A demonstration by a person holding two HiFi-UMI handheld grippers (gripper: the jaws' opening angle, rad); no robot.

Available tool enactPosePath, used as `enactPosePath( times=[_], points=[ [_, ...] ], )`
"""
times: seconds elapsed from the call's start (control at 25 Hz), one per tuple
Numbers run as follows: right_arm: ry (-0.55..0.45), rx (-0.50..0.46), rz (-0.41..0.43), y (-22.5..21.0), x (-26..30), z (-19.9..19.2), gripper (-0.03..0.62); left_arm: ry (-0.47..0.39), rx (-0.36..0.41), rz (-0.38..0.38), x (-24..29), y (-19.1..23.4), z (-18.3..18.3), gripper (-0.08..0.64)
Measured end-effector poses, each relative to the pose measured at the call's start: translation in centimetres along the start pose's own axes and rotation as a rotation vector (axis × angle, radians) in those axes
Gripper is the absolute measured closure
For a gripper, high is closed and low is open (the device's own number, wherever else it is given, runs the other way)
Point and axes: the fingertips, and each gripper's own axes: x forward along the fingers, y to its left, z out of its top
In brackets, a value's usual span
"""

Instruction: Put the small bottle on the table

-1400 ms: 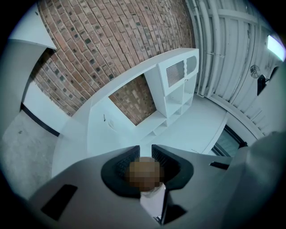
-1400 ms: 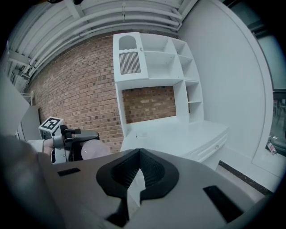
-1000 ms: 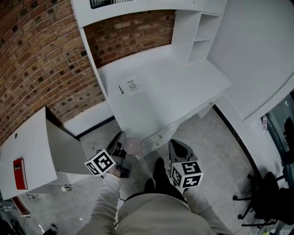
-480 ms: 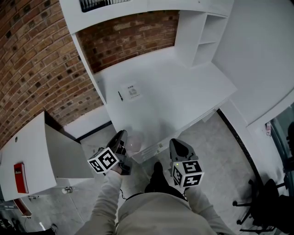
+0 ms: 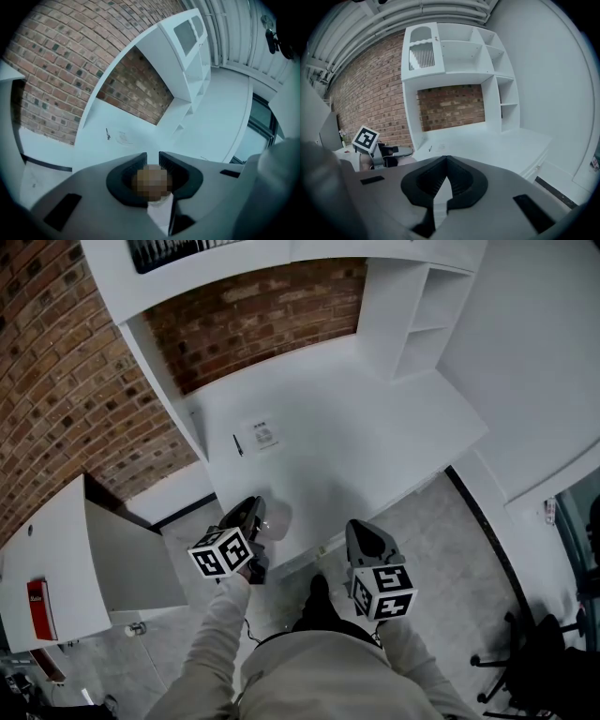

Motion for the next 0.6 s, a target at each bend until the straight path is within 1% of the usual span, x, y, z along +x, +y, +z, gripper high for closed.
enactPosePath(
  times=[0.2, 0.28, 0.4, 0.44, 0.6],
  points=[
    [0.008, 0.010, -0.003, -1.4, 0.9, 0.2, 0.565, 0.072, 0.147, 0.022, 3.4, -0.2, -0.6, 0.469],
    [0.009, 0.012, -0.004, -1.7, 1.2, 0.3, 0.565, 0.091, 0.177, 0.026, 4.6, -0.3, -0.8, 0.469],
    [0.012, 0.016, -0.006, -2.1, 1.5, 0.4, 0.565, 0.113, 0.195, 0.034, 6.1, -0.5, -1.2, 0.469],
    [0.013, 0.018, -0.008, -2.3, 1.6, 0.3, 0.565, 0.121, 0.215, 0.038, 6.6, -0.5, -1.4, 0.469],
    [0.016, 0.022, -0.016, -3.0, 1.8, 0.4, 0.565, 0.164, 0.369, 0.030, 8.9, -1.6, -2.0, 0.469]
  ],
)
